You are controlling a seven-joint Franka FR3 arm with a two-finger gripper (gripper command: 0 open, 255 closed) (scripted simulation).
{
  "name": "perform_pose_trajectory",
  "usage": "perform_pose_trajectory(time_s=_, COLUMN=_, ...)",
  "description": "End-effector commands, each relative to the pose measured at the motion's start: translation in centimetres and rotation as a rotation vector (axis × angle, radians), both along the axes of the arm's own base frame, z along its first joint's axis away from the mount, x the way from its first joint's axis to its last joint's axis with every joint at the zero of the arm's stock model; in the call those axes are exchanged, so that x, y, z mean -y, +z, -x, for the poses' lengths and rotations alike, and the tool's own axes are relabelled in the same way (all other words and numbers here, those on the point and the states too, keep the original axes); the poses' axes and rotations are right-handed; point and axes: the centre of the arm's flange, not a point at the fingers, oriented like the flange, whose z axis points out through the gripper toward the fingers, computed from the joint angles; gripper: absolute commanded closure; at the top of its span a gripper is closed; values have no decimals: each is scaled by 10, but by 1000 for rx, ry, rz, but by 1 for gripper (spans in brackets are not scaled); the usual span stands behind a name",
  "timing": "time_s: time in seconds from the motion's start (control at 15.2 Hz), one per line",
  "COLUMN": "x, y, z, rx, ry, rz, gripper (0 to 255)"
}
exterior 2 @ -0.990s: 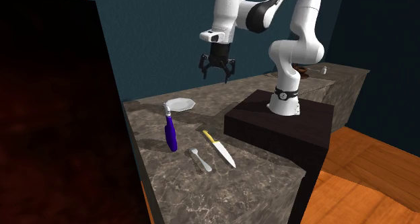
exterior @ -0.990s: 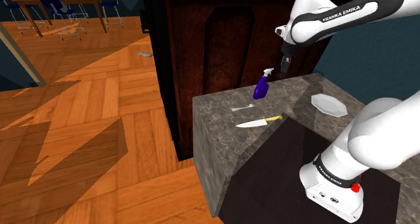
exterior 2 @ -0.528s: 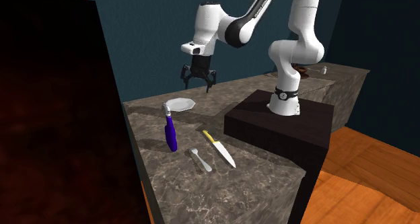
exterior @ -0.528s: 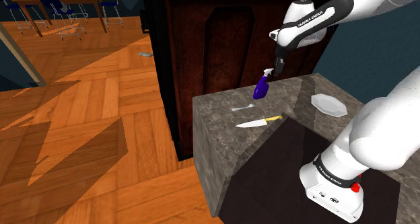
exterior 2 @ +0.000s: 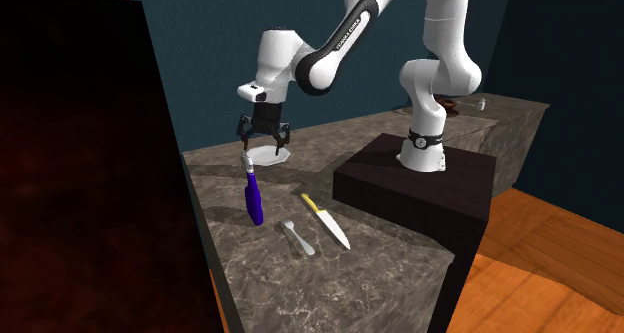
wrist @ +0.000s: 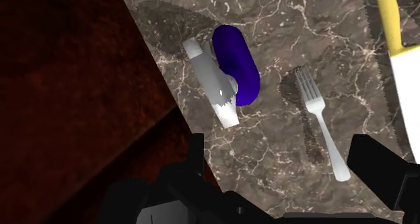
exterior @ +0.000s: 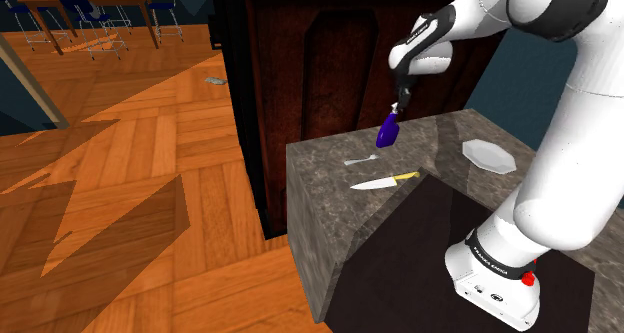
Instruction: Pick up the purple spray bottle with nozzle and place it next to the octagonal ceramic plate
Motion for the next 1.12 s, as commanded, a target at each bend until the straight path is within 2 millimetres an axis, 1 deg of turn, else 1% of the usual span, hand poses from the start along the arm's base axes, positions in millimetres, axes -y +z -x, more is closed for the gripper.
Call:
perform_pose_trajectory(time_s=0.0, x=14, y=-10, z=-16, rx=10, ry=36, rz=6, gripper=0)
perform_pose_trajectory(time_s=0.07, x=17, y=-12, z=-20, rx=12, ry=43, rz=7, gripper=0)
perform_pose_trajectory(time_s=0.46, x=23, y=-43, z=-25, rx=12, ry=43, rz=7, gripper=0)
perform_pose_trajectory(time_s=0.53, x=25, y=-51, z=-26, rx=12, ry=43, rz=7, gripper=0)
perform_pose_trajectory(time_s=1.06, x=25, y=-51, z=-26, rx=12, ry=43, rz=7, gripper=0)
